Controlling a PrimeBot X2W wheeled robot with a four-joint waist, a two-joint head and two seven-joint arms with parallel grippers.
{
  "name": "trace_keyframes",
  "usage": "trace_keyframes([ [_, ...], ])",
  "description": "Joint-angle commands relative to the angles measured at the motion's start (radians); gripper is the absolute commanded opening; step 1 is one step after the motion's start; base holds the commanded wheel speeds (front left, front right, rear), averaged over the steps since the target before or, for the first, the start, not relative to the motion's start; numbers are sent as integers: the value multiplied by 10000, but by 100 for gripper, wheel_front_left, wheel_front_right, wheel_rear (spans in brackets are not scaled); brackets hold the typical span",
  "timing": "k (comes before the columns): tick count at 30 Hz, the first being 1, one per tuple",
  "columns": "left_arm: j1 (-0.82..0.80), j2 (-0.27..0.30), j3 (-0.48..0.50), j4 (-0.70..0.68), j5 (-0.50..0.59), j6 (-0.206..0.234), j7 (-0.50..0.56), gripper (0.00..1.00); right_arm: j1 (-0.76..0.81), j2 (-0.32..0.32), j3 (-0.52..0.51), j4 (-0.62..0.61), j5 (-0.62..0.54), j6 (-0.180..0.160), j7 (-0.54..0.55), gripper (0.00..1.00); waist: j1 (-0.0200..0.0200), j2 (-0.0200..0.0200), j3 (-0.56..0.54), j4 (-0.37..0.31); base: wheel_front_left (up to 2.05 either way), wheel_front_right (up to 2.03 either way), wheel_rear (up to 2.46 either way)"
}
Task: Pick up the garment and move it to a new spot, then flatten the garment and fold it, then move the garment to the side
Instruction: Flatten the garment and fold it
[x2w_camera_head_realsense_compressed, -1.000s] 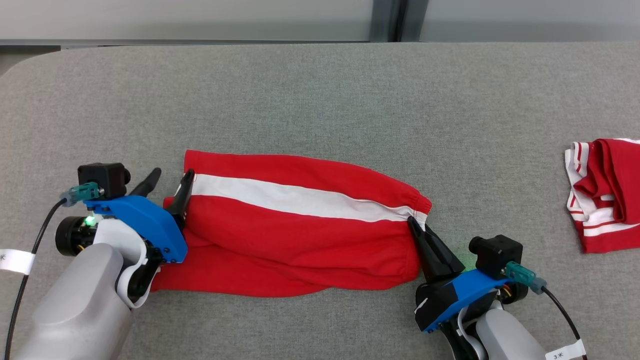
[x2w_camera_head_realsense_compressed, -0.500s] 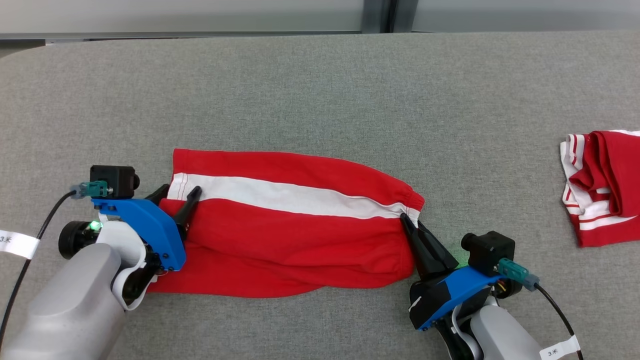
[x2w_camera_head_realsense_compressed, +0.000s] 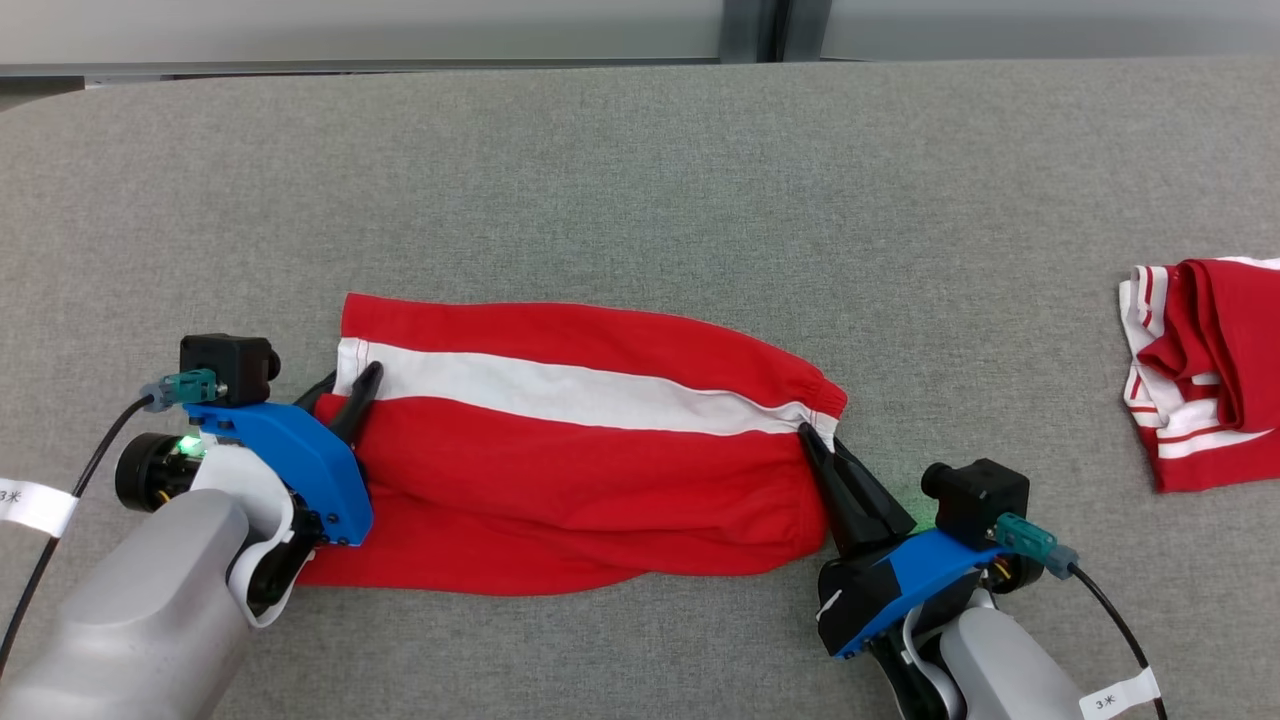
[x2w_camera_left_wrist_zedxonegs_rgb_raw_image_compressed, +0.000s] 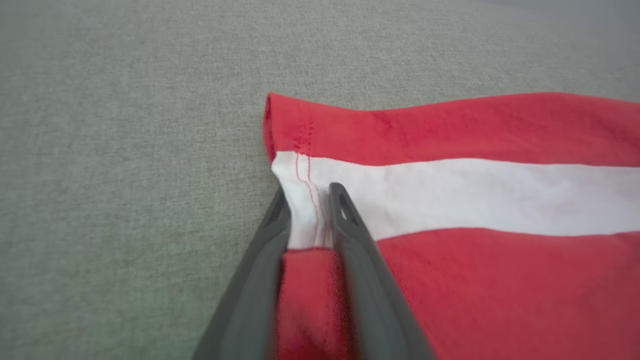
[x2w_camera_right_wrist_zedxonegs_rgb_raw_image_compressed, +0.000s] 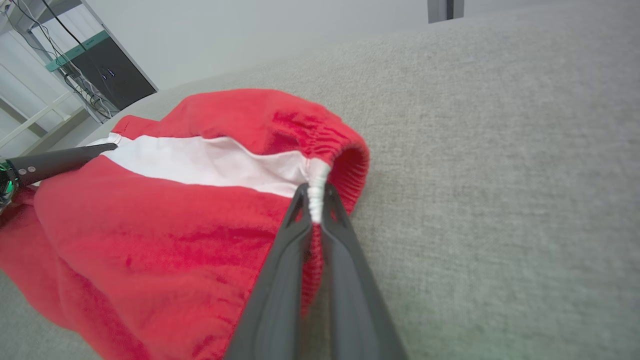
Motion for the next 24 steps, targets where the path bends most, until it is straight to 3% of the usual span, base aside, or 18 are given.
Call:
trace_keyframes([
  [1,-200,68,-115,27,-77,14,-199,24,-32,-41,-4,70,13,1,-26,0,0,0,-3,16,0,0,0],
  [2,-233,76,-185,34,-82,14,-358,0,-35,-41,-14,86,8,1,-25,0,0,0,-8,26,0,0,0],
  [8,-438,107,-554,-130,-303,14,-1289,0,-59,-40,-157,-47,75,1,-26,0,0,0,-130,110,0,0,0],
  [13,-798,303,-426,-768,-148,14,-1935,0,-242,-37,-608,-904,309,1,-29,0,0,0,-652,231,0,0,0],
  [24,-781,1120,1475,-3503,148,14,-1988,0,-1226,-40,-1192,-2826,439,1,-30,0,0,0,-2257,247,0,0,0],
])
